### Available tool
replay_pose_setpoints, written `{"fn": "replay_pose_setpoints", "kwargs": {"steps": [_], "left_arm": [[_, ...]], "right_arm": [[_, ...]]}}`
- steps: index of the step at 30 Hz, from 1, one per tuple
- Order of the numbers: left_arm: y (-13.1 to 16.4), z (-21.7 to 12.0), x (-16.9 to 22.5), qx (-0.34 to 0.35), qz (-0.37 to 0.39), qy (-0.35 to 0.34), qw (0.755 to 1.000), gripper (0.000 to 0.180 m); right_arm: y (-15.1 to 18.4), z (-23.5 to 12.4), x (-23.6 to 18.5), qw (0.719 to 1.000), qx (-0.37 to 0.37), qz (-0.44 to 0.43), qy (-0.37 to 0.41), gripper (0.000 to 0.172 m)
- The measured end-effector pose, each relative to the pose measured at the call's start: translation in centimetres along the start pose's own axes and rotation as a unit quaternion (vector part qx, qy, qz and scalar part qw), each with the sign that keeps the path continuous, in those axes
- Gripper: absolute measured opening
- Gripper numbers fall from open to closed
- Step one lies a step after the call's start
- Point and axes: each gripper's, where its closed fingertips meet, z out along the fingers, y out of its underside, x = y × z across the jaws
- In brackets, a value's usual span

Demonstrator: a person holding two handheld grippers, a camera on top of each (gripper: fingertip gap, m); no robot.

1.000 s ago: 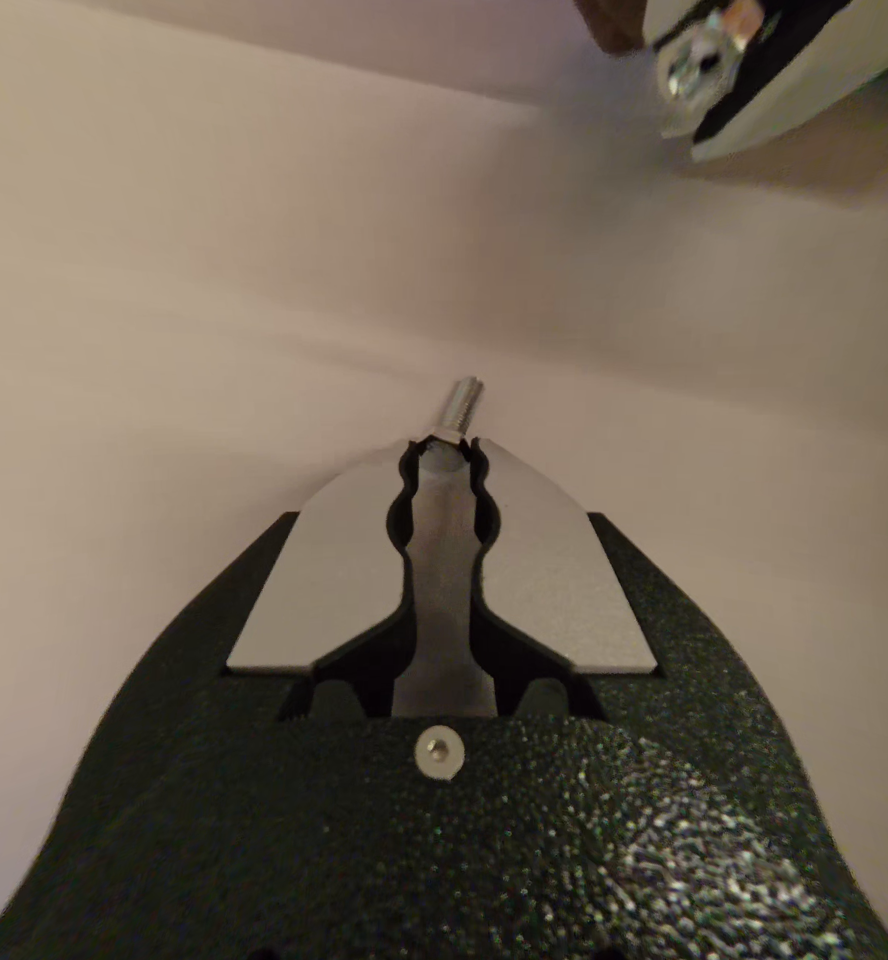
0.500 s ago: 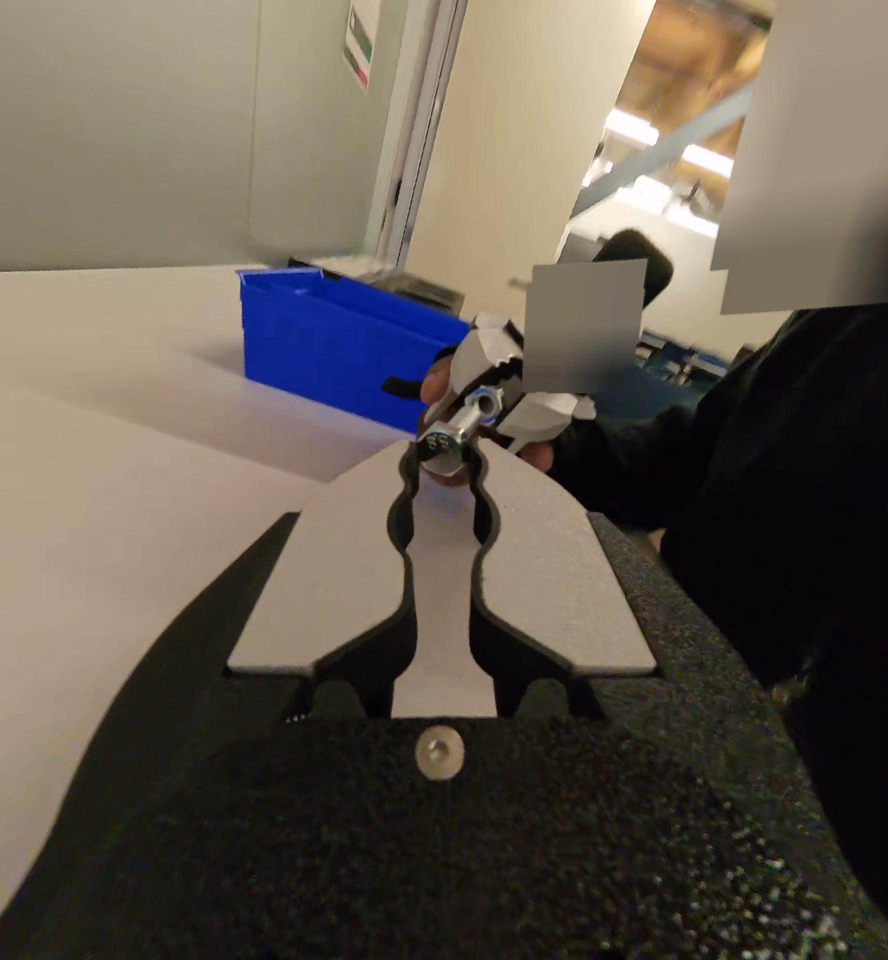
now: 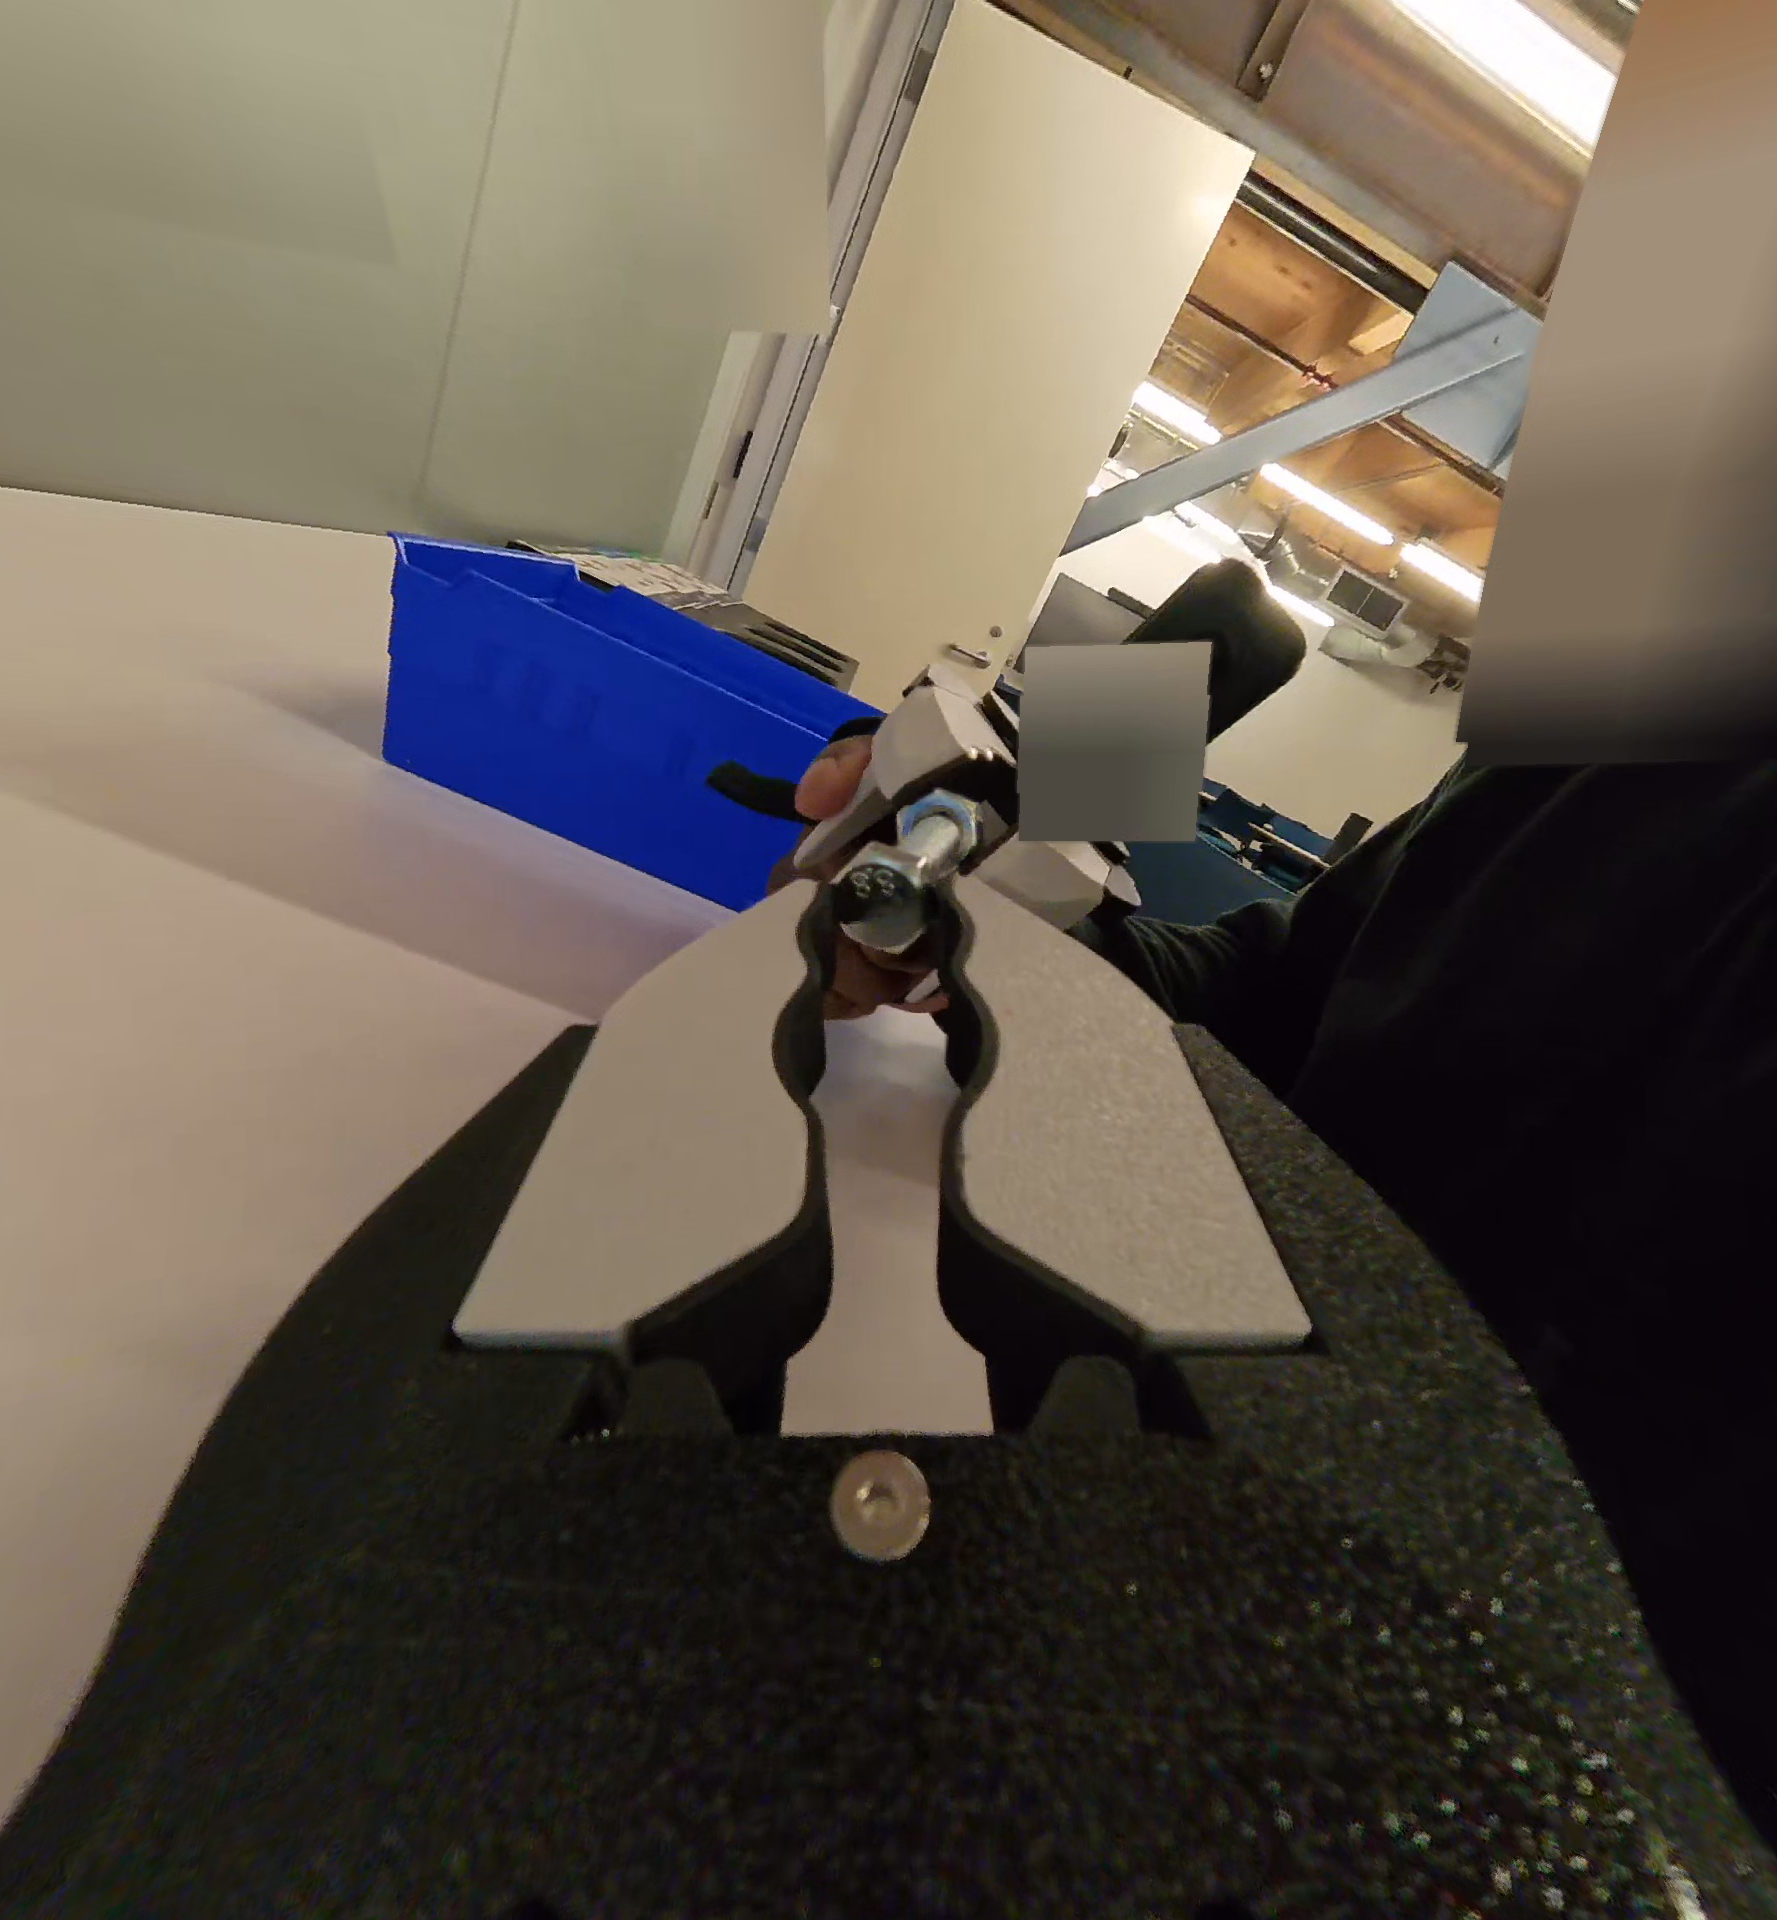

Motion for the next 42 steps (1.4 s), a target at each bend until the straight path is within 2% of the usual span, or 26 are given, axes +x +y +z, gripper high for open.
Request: {"fn": "replay_pose_setpoints", "kwargs": {"steps": [5,9,16,20,23,27,29,33,35,37,39,42], "left_arm": [[0.1,-0.1,-0.1,-0.005,-0.015,0.003,1.000,0.017],[0.6,-0.4,-0.3,-0.032,0.006,-0.008,0.999,0.017],[1.1,-0.9,-0.8,-0.061,0.071,-0.033,0.995,0.018],[1.0,-1.0,-1.1,-0.064,0.124,-0.053,0.989,0.018],[1.0,-1.0,-1.5,-0.071,0.187,-0.078,0.977,0.018],[0.8,-1.1,-1.7,-0.069,0.267,-0.101,0.956,0.018],[0.7,-1.0,-1.7,-0.067,0.305,-0.111,0.943,0.018],[0.9,-1.1,-2.1,-0.089,0.339,-0.122,0.929,0.018],[0.9,-1.2,-2.0,-0.092,0.361,-0.123,0.920,0.018],[0.6,-1.3,-1.7,-0.088,0.405,-0.130,0.901,0.018],[0.3,-1.3,-1.3,-0.085,0.468,-0.143,0.868,0.018],[0.1,-1.3,-1.3,-0.108,0.572,-0.179,0.793,0.018]], "right_arm": [[0.5,0.2,-0.5,1.000,-0.018,-0.008,-0.011,0.018],[1.2,0.3,-1.0,0.999,-0.044,-0.002,-0.031,0.017],[1.4,0.5,-1.0,0.988,-0.061,0.131,-0.060,0.017],[1.2,0.5,-0.6,0.953,-0.047,0.288,-0.085,0.017],[1.3,0.5,-0.4,0.906,-0.036,0.408,-0.104,0.017],[1.6,0.4,-0.5,0.845,-0.031,0.517,-0.132,0.017],[1.6,0.3,-0.5,0.827,-0.025,0.544,-0.139,0.017],[1.8,0.3,-0.6,0.825,-0.027,0.547,-0.138,0.017],[1.7,0.3,-0.8,0.813,-0.025,0.562,-0.147,0.017],[1.3,0.3,-0.9,0.795,-0.017,0.584,-0.162,0.016],[1.0,0.2,-1.1,0.776,-0.010,0.606,-0.175,0.016],[1.1,0.2,-1.1,0.753,-0.009,0.632,-0.181,0.017]]}}
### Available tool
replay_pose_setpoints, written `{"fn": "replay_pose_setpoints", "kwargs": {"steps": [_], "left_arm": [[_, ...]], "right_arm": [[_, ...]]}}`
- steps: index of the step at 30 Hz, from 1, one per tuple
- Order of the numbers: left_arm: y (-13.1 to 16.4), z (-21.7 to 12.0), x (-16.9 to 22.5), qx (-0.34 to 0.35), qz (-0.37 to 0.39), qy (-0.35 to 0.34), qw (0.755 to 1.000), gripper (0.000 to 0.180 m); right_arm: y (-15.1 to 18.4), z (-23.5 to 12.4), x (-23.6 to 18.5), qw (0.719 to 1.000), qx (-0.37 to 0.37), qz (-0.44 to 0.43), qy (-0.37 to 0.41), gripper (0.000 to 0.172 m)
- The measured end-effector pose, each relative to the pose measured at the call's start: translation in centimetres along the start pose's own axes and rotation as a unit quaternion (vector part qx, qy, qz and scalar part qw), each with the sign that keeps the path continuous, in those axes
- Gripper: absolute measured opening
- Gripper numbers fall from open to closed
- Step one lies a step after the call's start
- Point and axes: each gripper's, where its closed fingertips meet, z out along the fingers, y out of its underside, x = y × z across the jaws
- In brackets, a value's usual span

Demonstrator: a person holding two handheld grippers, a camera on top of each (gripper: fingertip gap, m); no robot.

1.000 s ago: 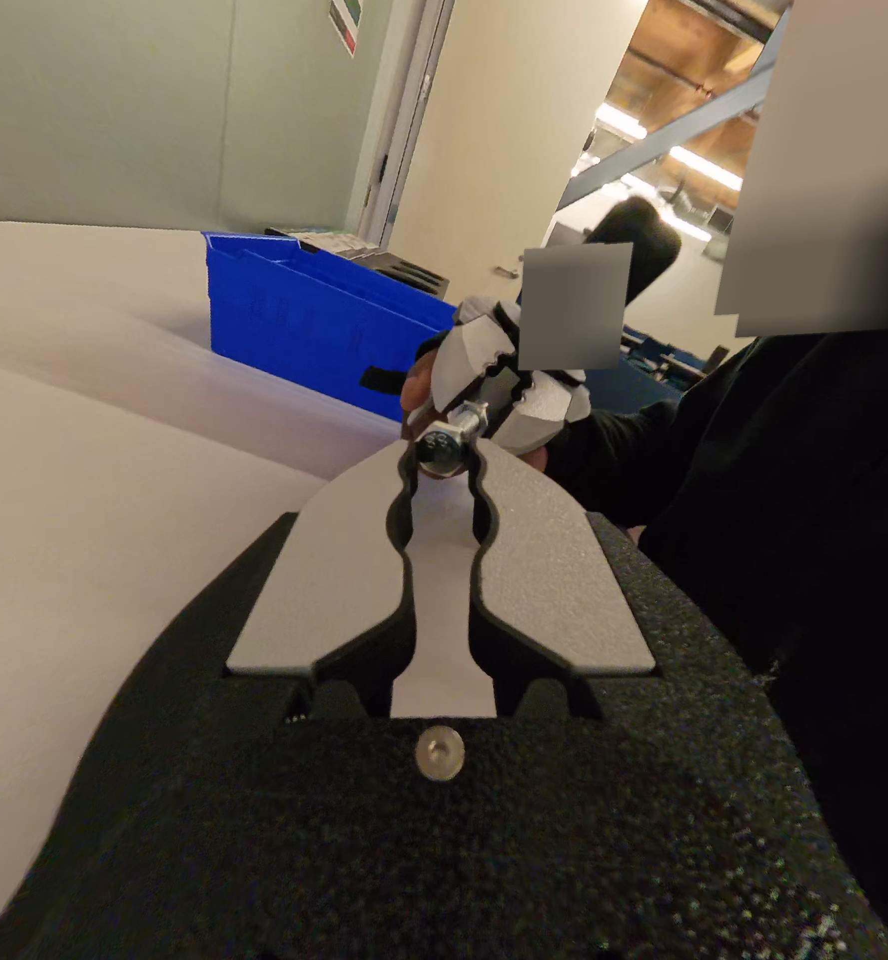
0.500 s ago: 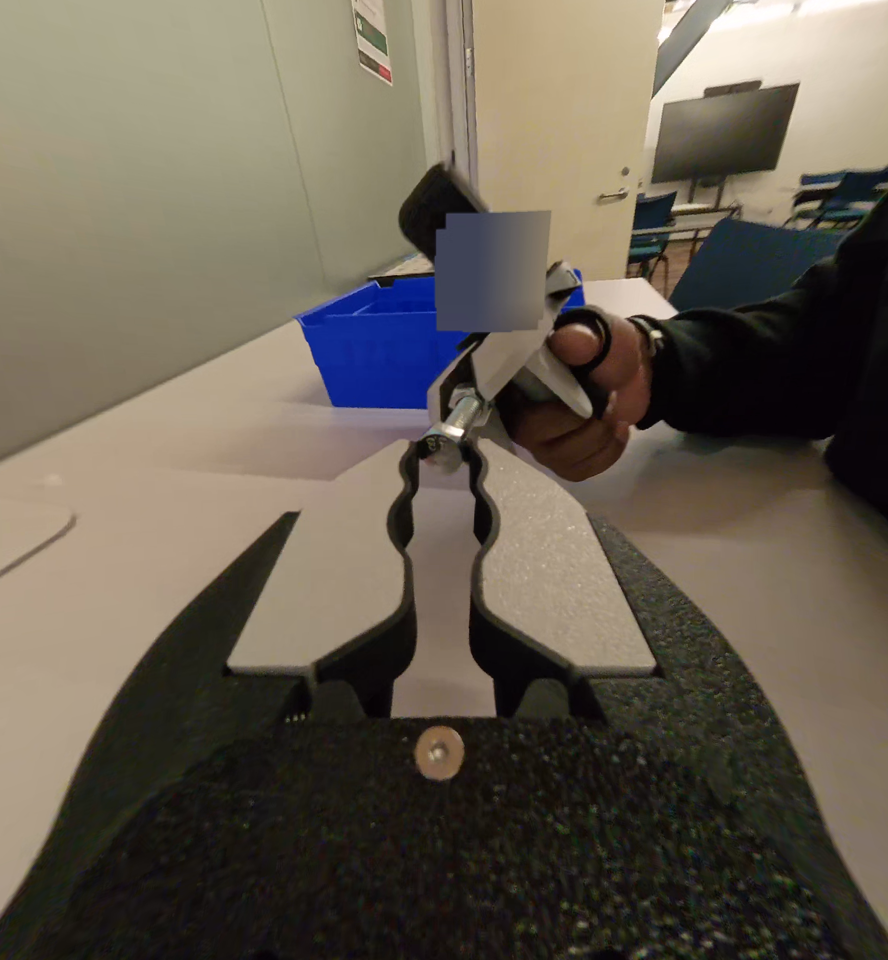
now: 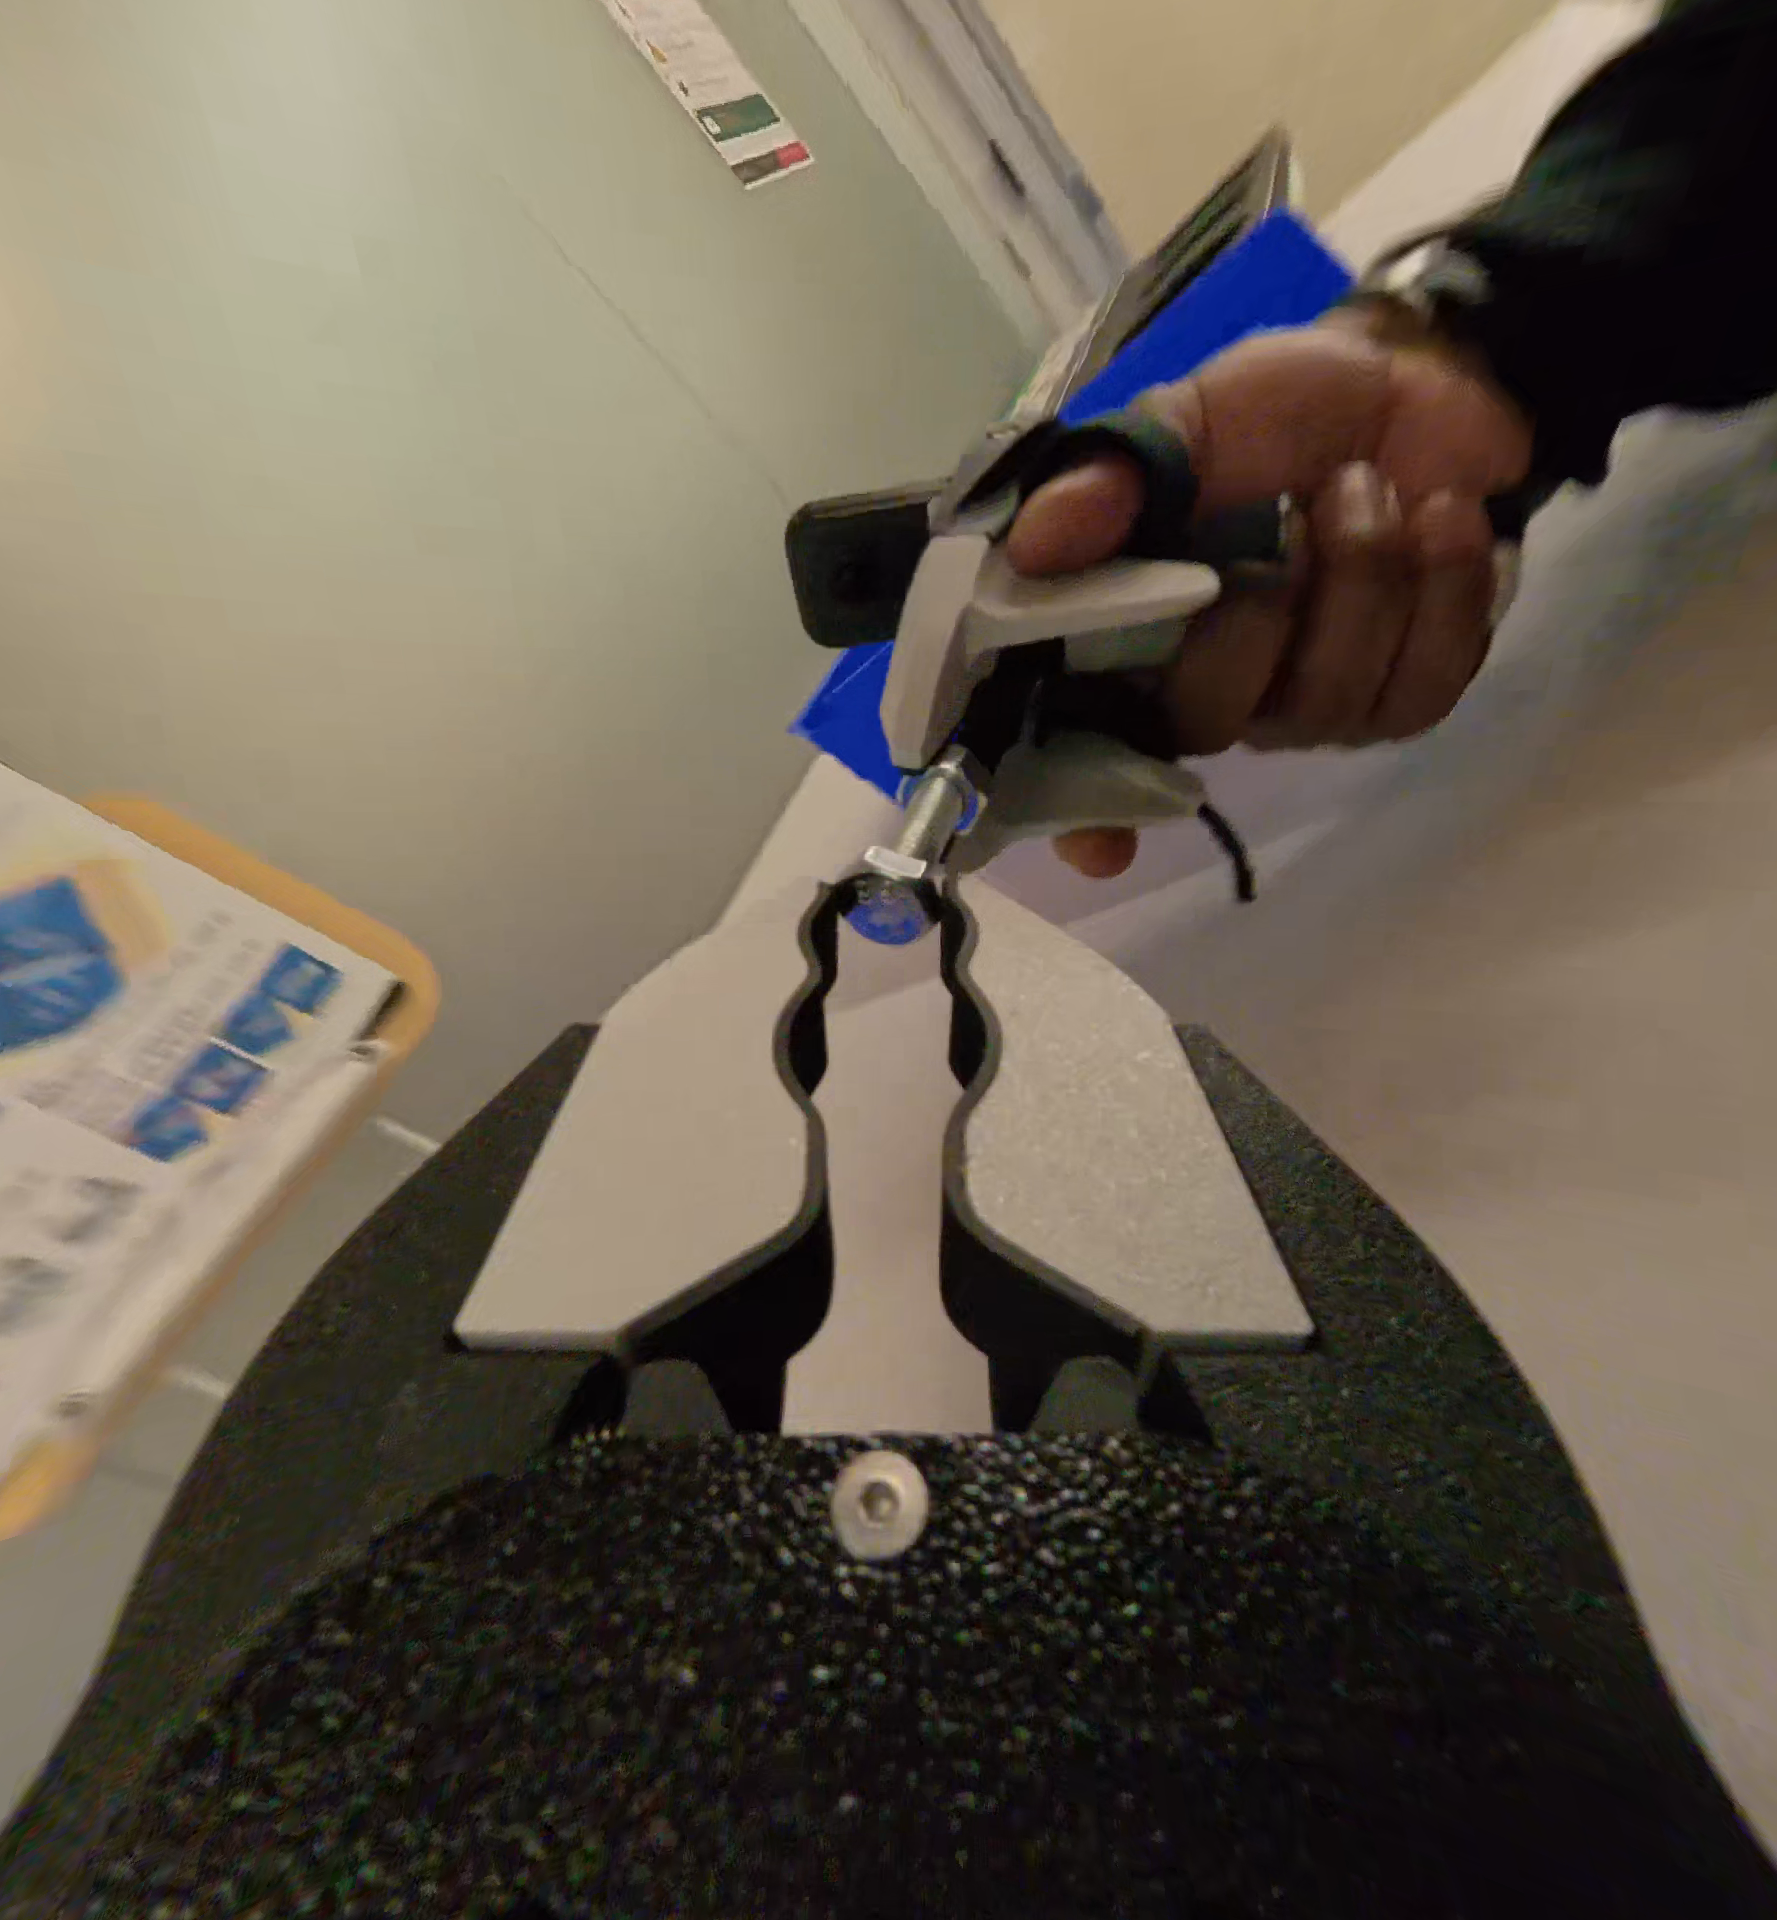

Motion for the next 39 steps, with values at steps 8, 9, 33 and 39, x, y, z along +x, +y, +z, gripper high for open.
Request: {"fn": "replay_pose_setpoints", "kwargs": {"steps": [8,9,33,39], "left_arm": [[0.1,0.5,-0.4,0.002,-0.062,-0.023,0.998,0.017],[0.0,0.5,-0.4,0.006,-0.071,-0.023,0.997,0.017],[0.7,0.1,0.9,-0.061,0.064,-0.017,0.996,0.019],[2.0,-0.4,2.4,-0.103,0.087,0.016,0.991,0.018]], "right_arm": [[-0.8,-0.4,0.2,0.999,0.027,0.043,-0.004,0.017],[-0.8,-0.5,0.1,0.999,0.028,0.046,-0.003,0.017],[1.6,-0.6,-0.1,0.972,-0.076,-0.129,0.183,0.017],[3.0,-0.6,1.1,0.955,-0.114,-0.153,0.226,0.017]]}}
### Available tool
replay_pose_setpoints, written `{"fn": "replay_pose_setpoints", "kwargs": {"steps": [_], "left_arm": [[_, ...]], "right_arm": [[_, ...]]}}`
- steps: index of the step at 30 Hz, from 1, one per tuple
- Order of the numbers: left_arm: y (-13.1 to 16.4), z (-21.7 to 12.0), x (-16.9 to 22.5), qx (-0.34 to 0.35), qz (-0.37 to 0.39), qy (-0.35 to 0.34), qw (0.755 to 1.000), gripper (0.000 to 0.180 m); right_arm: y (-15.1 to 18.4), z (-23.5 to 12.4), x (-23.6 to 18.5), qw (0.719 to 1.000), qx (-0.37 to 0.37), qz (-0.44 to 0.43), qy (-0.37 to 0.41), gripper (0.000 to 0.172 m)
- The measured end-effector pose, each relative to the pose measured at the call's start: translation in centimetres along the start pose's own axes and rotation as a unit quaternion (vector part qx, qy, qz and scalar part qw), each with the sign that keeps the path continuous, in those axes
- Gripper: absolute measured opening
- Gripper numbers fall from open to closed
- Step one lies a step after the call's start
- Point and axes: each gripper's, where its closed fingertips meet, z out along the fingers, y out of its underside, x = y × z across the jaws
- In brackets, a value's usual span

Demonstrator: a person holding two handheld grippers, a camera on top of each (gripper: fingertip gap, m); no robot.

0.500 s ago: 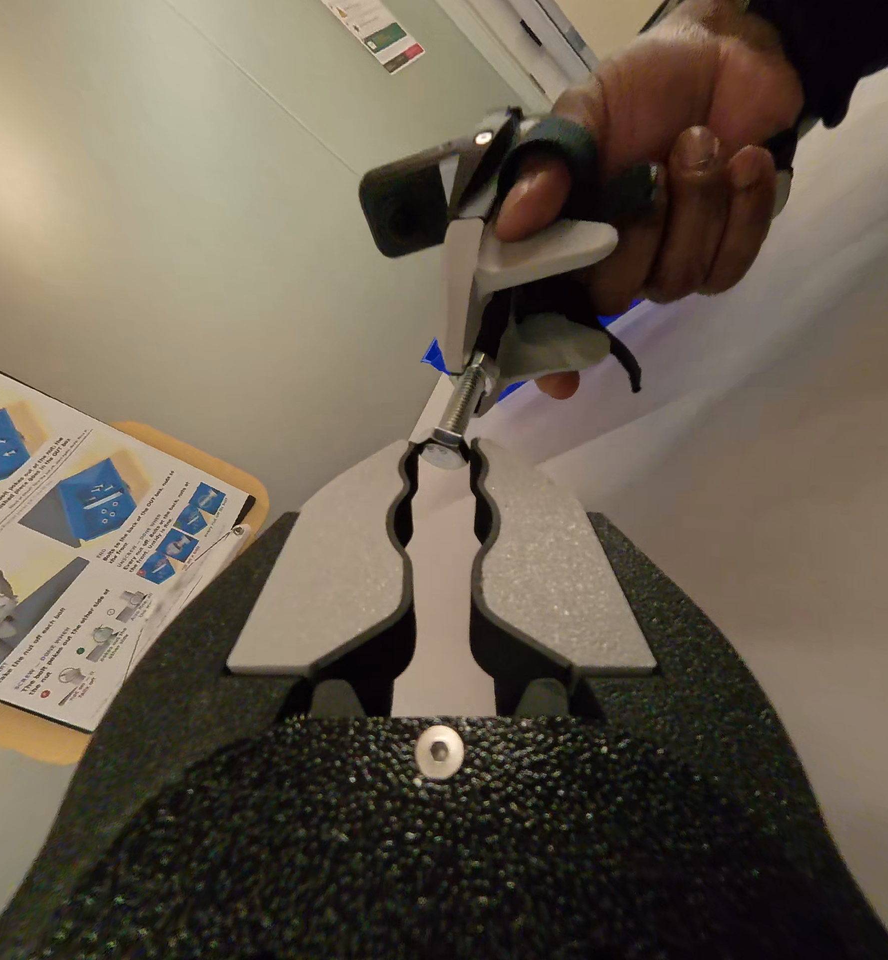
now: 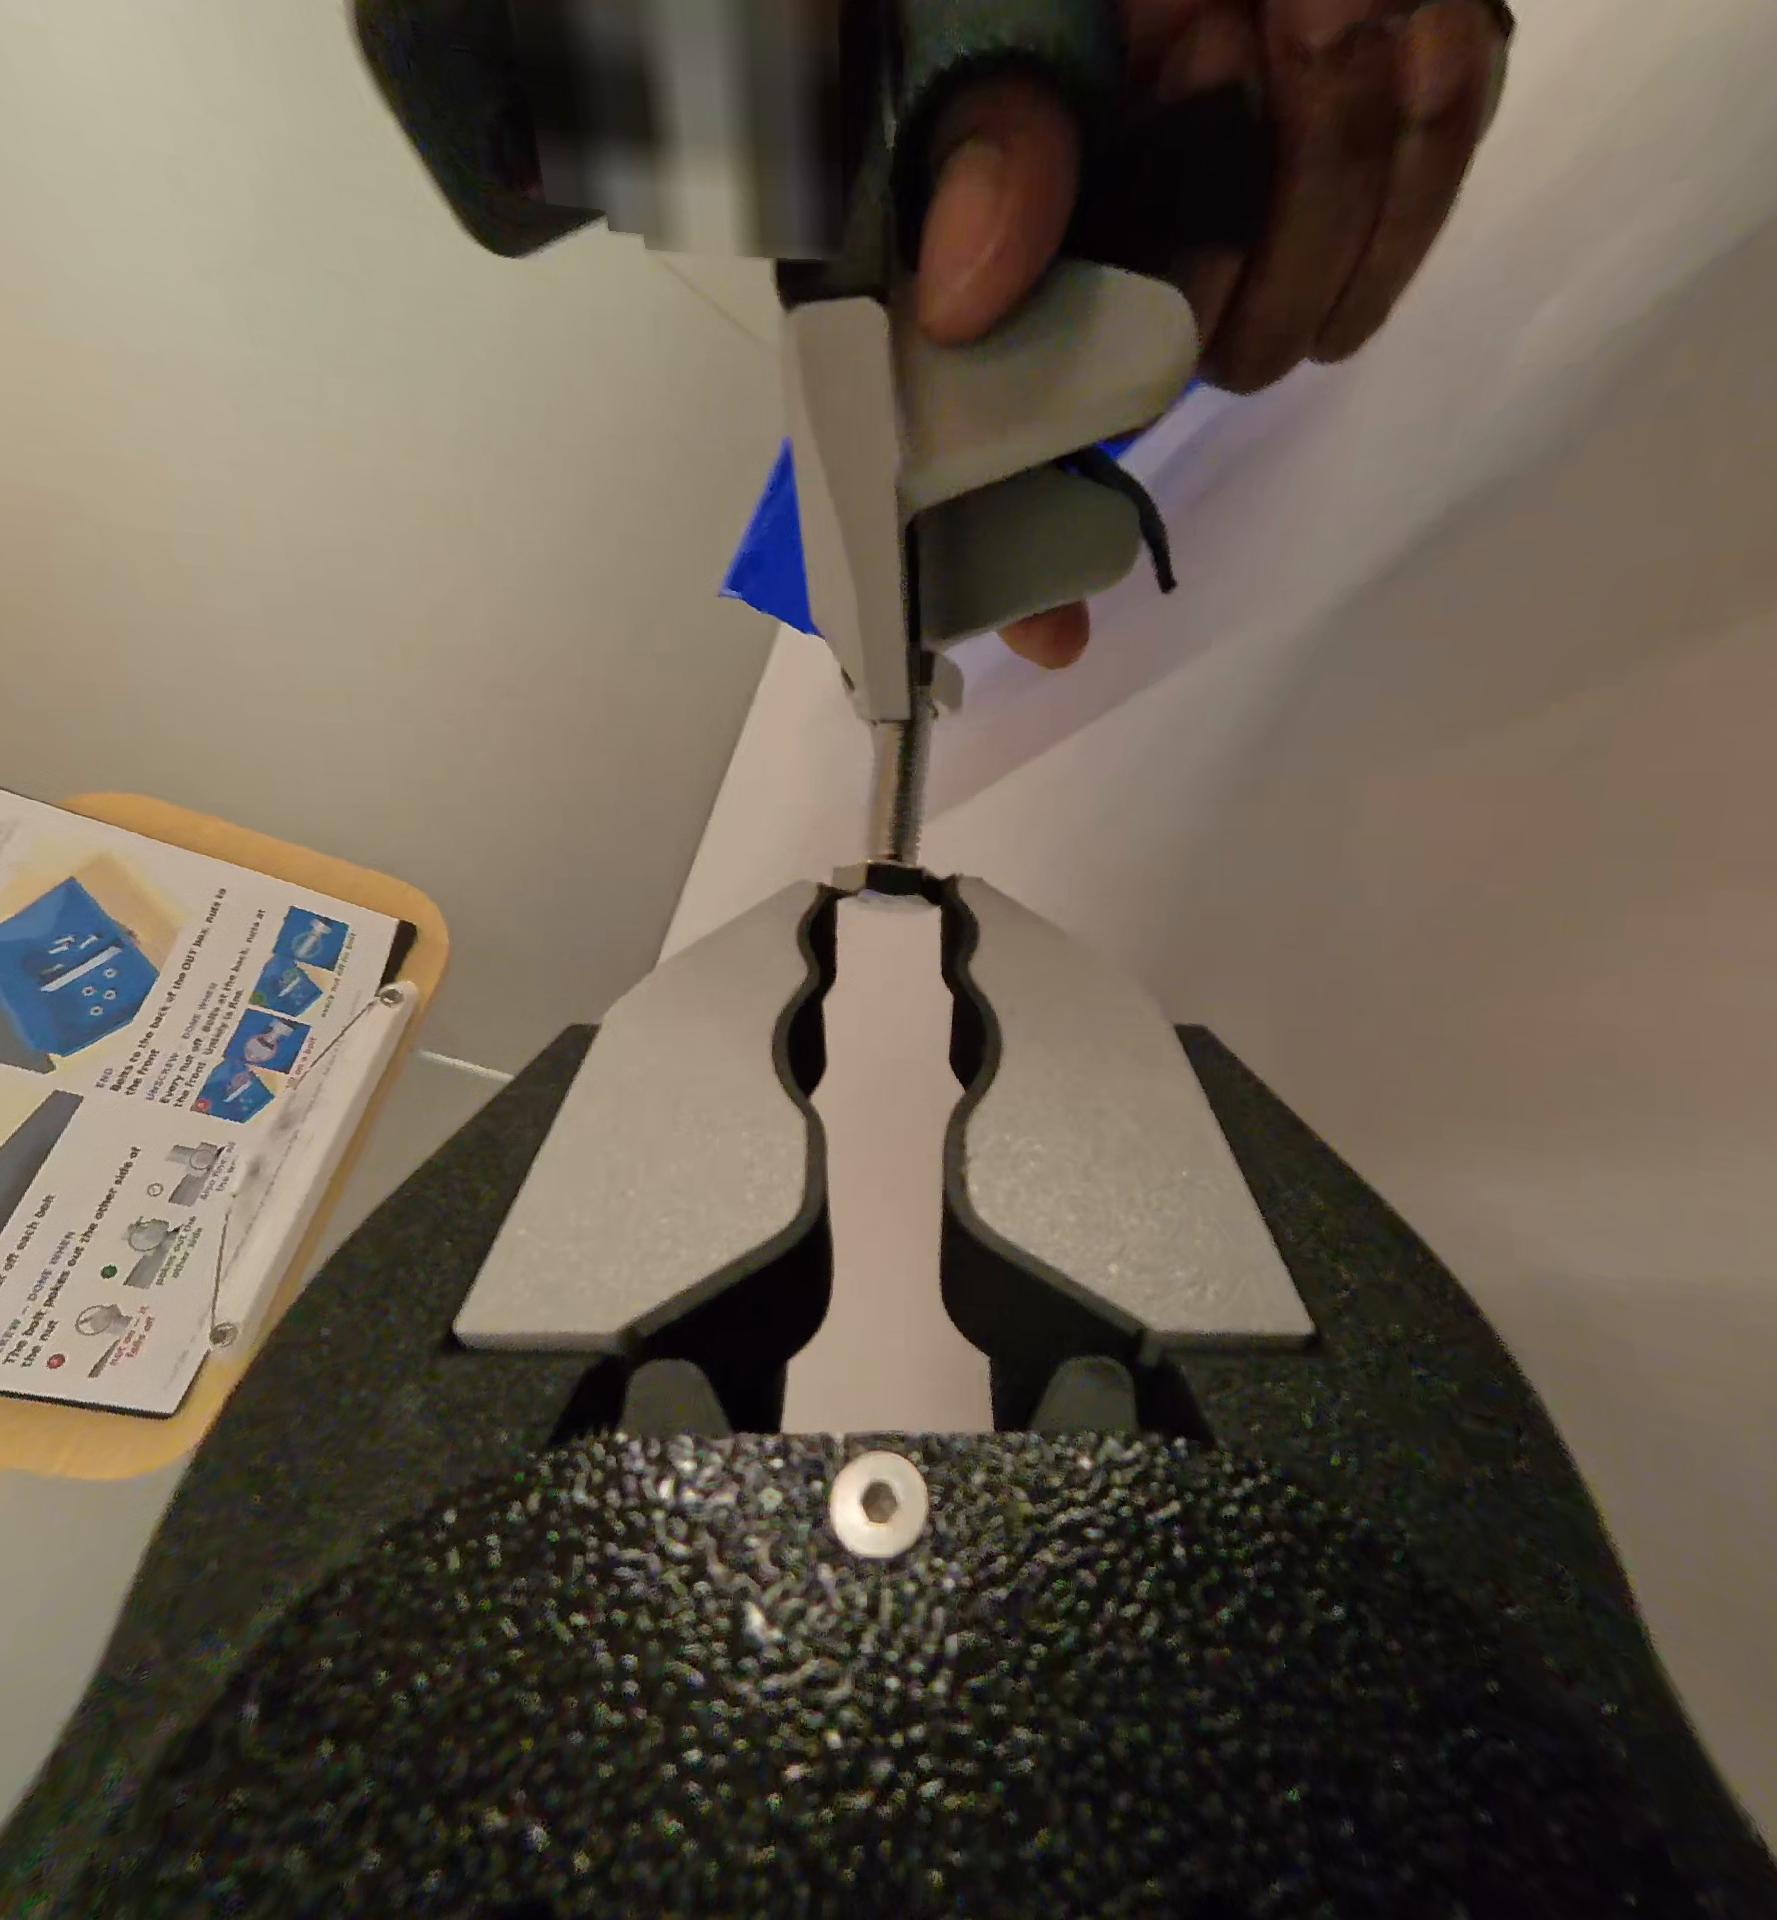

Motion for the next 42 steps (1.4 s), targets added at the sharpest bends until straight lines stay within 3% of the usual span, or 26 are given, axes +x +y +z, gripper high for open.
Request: {"fn": "replay_pose_setpoints", "kwargs": {"steps": [4,6,16,24,30,42], "left_arm": [[1.0,-0.4,2.5,-0.036,0.016,0.047,0.998,0.017],[1.2,-0.6,3.9,-0.048,0.015,0.073,0.996,0.007],[2.2,-0.7,6.3,-0.090,-0.083,0.162,0.979,0.008],[2.3,-1.9,6.8,-0.101,-0.186,0.232,0.949,0.033],[2.3,-1.7,6.7,-0.116,-0.212,0.219,0.945,0.043],[2.6,-1.1,6.5,-0.144,-0.212,0.193,0.947,0.026]], "right_arm": [[2.1,0.7,0.4,0.998,-0.050,-0.015,0.023,0.017],[3.0,1.0,0.5,0.997,-0.073,-0.016,0.028,0.017],[4.5,1.7,1.3,0.994,-0.098,-0.002,0.038,0.017],[4.3,2.1,1.2,0.996,-0.082,0.001,0.036,0.017],[3.7,2.1,1.1,0.997,-0.060,-0.002,0.039,0.017],[3.5,2.2,0.8,0.997,-0.053,-0.018,0.053,0.017]]}}
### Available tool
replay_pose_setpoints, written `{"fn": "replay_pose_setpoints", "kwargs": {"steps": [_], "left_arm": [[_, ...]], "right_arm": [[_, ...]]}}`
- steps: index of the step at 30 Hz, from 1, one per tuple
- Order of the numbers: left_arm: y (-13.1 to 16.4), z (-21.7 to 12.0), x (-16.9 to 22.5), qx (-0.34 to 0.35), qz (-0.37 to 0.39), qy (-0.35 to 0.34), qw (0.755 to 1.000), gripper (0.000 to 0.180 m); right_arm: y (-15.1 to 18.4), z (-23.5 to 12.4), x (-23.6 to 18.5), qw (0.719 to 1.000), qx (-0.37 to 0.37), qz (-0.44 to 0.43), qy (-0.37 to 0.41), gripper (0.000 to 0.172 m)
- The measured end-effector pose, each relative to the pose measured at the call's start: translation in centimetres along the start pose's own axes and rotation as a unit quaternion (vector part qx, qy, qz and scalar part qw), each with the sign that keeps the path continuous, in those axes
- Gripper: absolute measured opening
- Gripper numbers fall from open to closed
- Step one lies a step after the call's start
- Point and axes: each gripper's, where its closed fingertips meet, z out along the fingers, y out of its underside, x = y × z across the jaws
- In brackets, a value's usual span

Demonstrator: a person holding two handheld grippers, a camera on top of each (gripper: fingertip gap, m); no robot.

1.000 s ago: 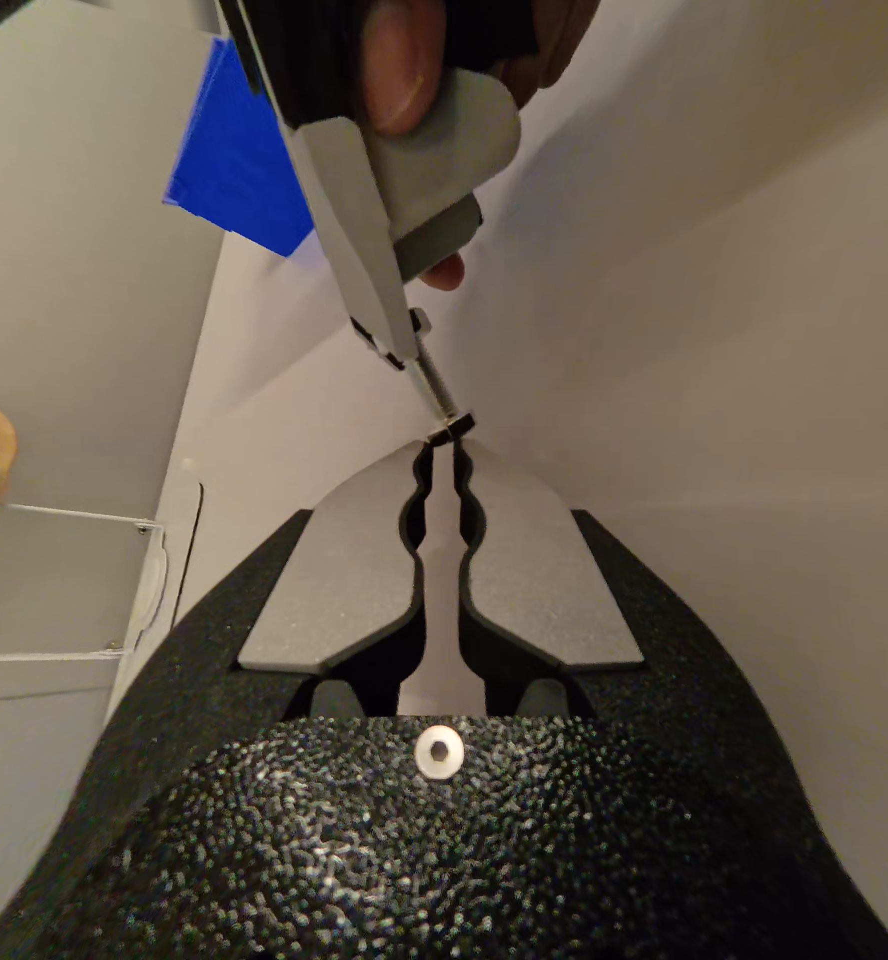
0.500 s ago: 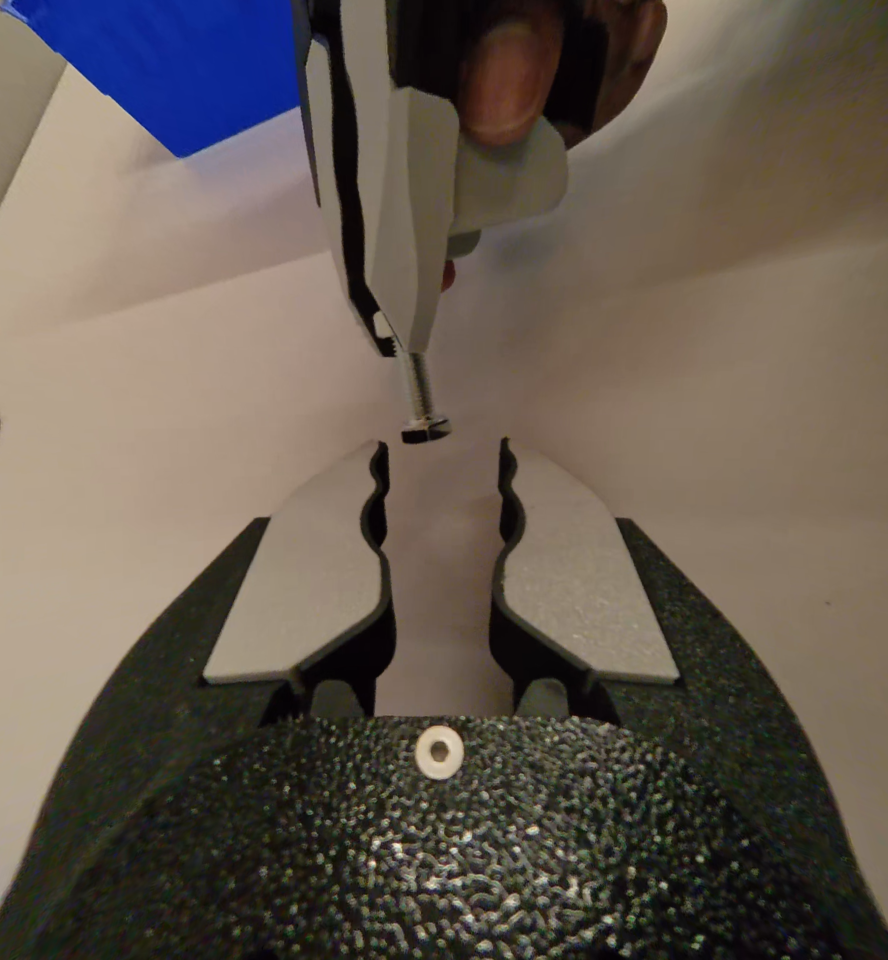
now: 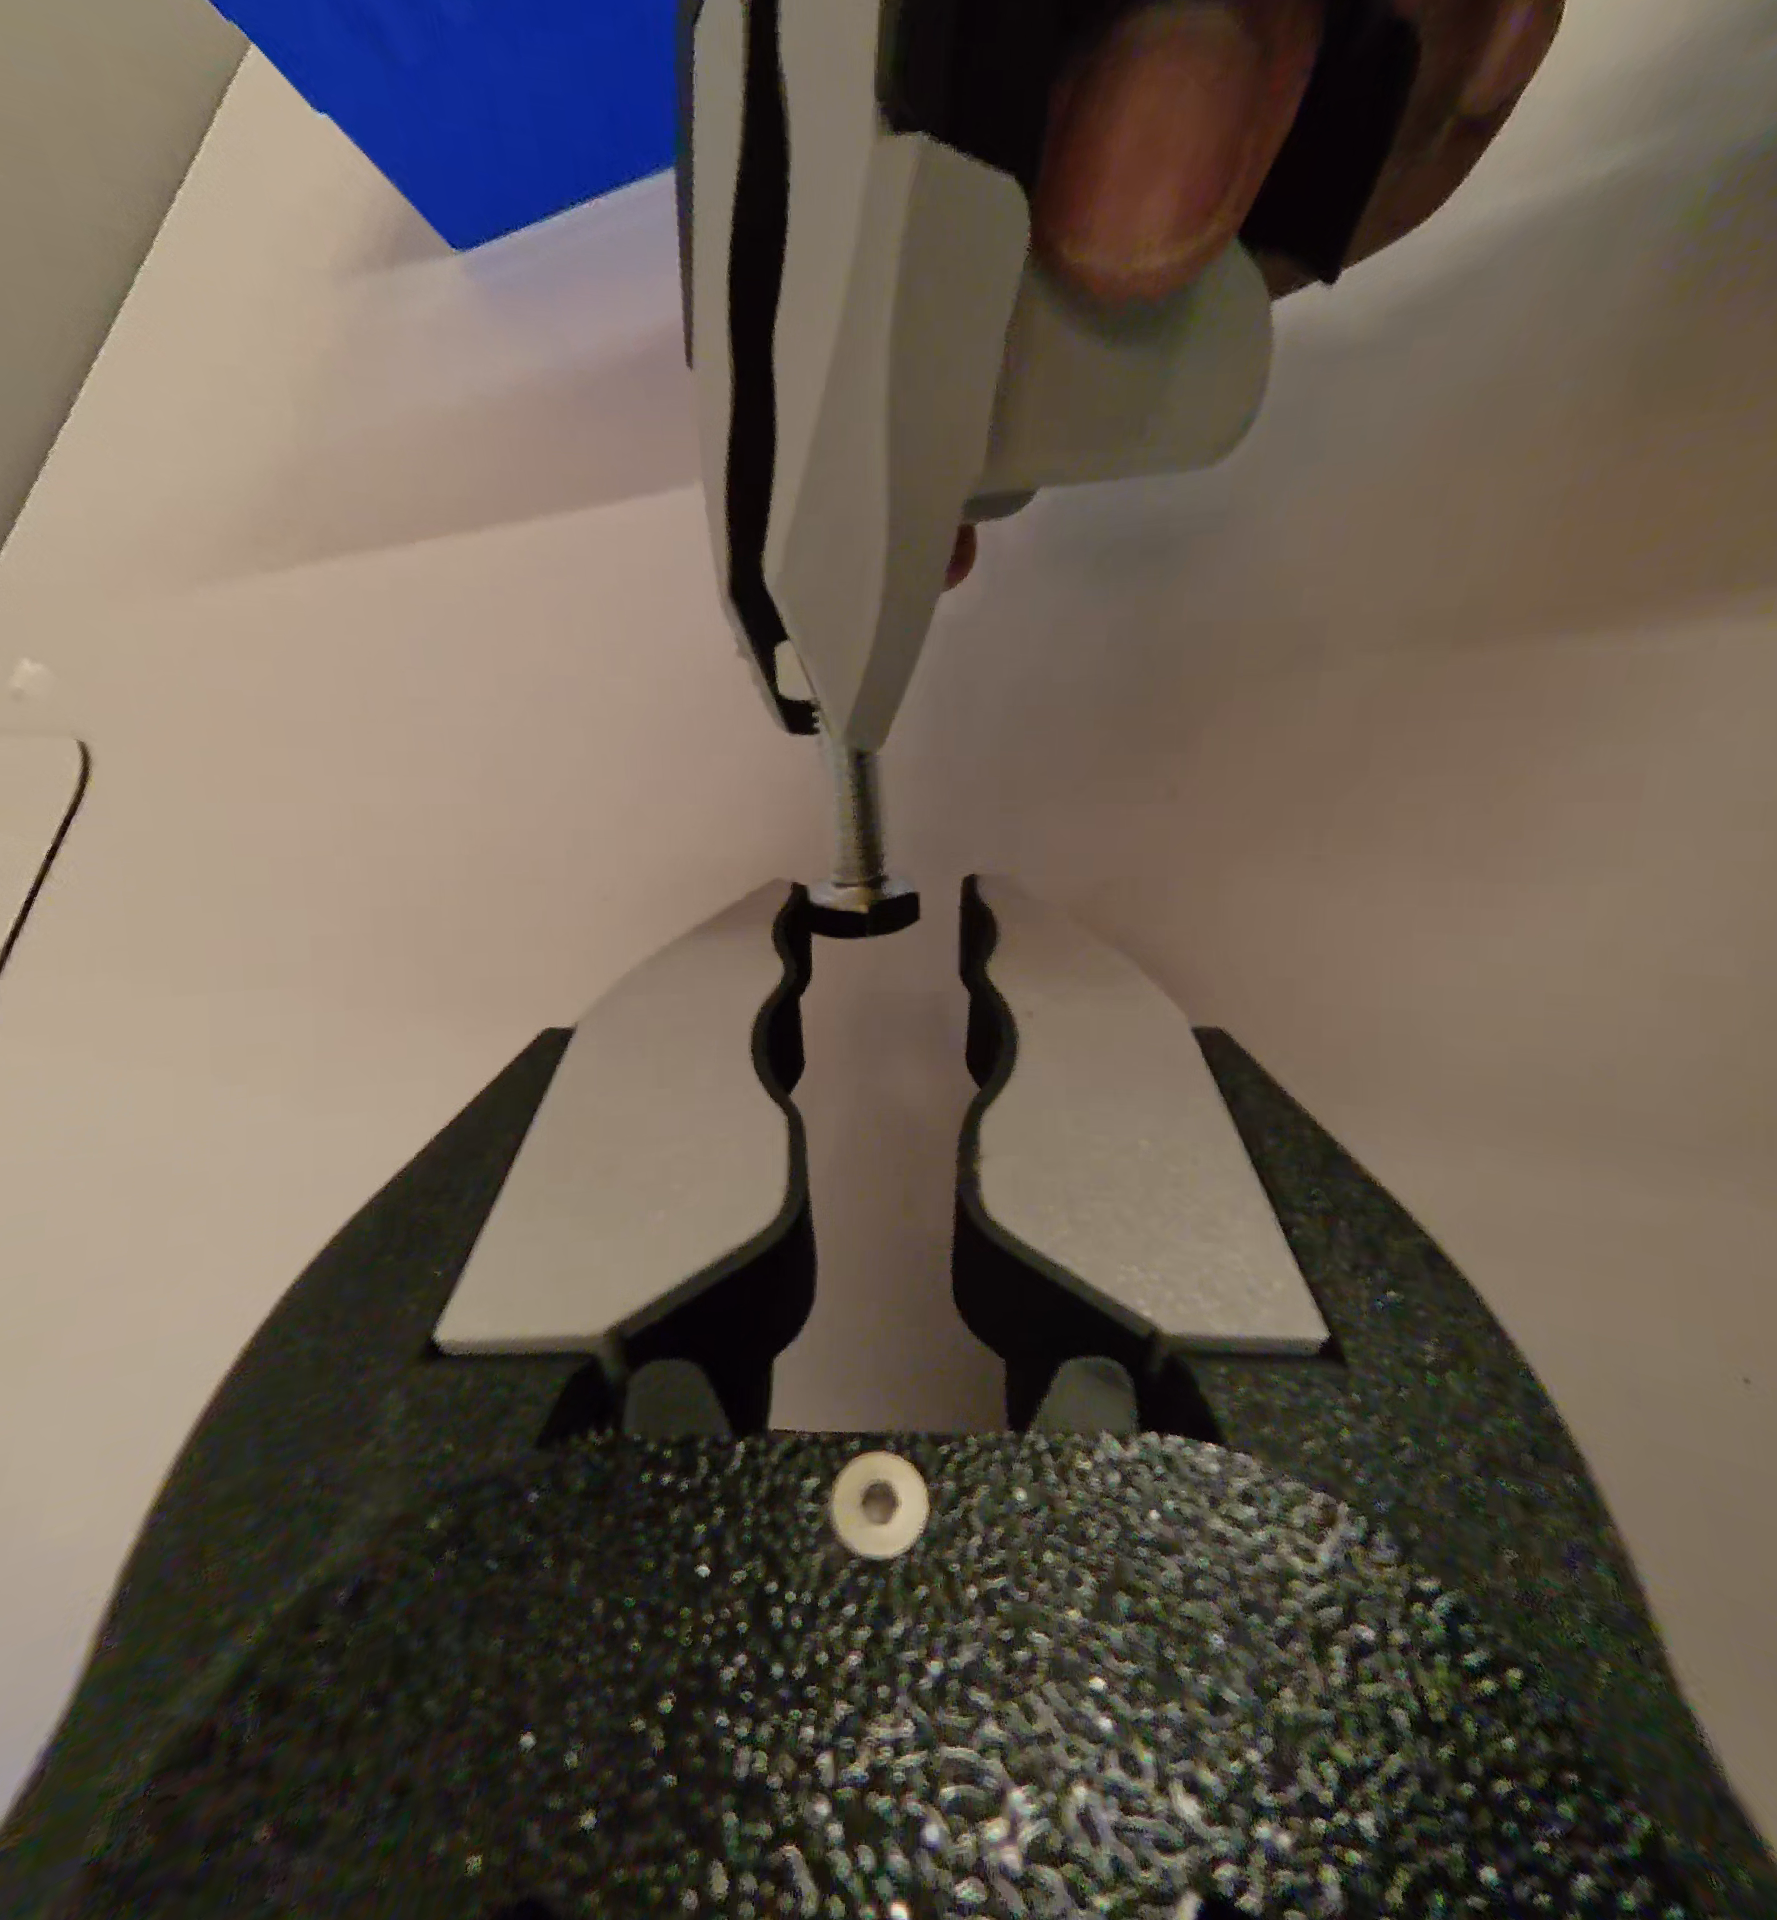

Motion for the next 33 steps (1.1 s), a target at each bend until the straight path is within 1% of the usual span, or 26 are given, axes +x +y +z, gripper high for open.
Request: {"fn": "replay_pose_setpoints", "kwargs": {"steps": [2,4,7,10,13,17,19,23,25,30,33], "left_arm": [[0.1,0.0,-0.3,-0.001,-0.002,-0.011,1.000,0.019],[0.0,0.0,-0.5,0.002,-0.004,-0.015,1.000,0.018],[-0.2,0.1,-1.2,0.010,0.015,-0.042,0.999,0.018],[-0.2,0.3,-2.3,0.000,0.067,-0.102,0.993,0.018],[-0.5,-0.1,-3.5,-0.019,0.141,-0.182,0.973,0.018],[-1.2,-0.9,-4.4,-0.019,0.167,-0.244,0.955,0.018],[-1.4,-1.0,-4.3,-0.010,0.145,-0.242,0.959,0.018],[-1.7,-1.0,-3.9,0.021,0.064,-0.213,0.975,0.018],[-2.1,-1.2,-3.7,0.038,0.048,-0.206,0.977,0.018],[-2.8,-1.3,-3.0,0.073,0.000,-0.178,0.981,0.018],[-3.0,-1.4,-3.0,0.087,-0.023,-0.170,0.981,0.018]], "right_arm": [[-0.1,0.1,0.0,1.000,0.001,0.001,-0.001,0.017],[-0.2,0.1,0.0,1.000,0.006,0.003,-0.002,0.017],[-0.5,0.0,0.3,1.000,0.009,0.009,-0.003,0.017],[-0.9,-0.1,0.8,1.000,0.007,0.026,0.001,0.017],[-1.5,-0.2,0.9,0.998,0.016,0.062,-0.008,0.017],[-2.4,-0.4,0.6,0.992,0.039,0.116,-0.030,0.017],[-2.6,-0.5,0.6,0.991,0.044,0.121,-0.026,0.017],[-3.3,-0.6,0.3,0.994,0.050,0.098,-0.006,0.018],[-3.7,-0.7,-0.1,0.995,0.055,0.079,0.003,0.019],[-4.2,-0.2,-1.2,0.998,0.057,0.031,0.023,0.035],[-5.1,-0.5,-1.8,0.996,0.080,-0.008,0.032,0.047]]}}
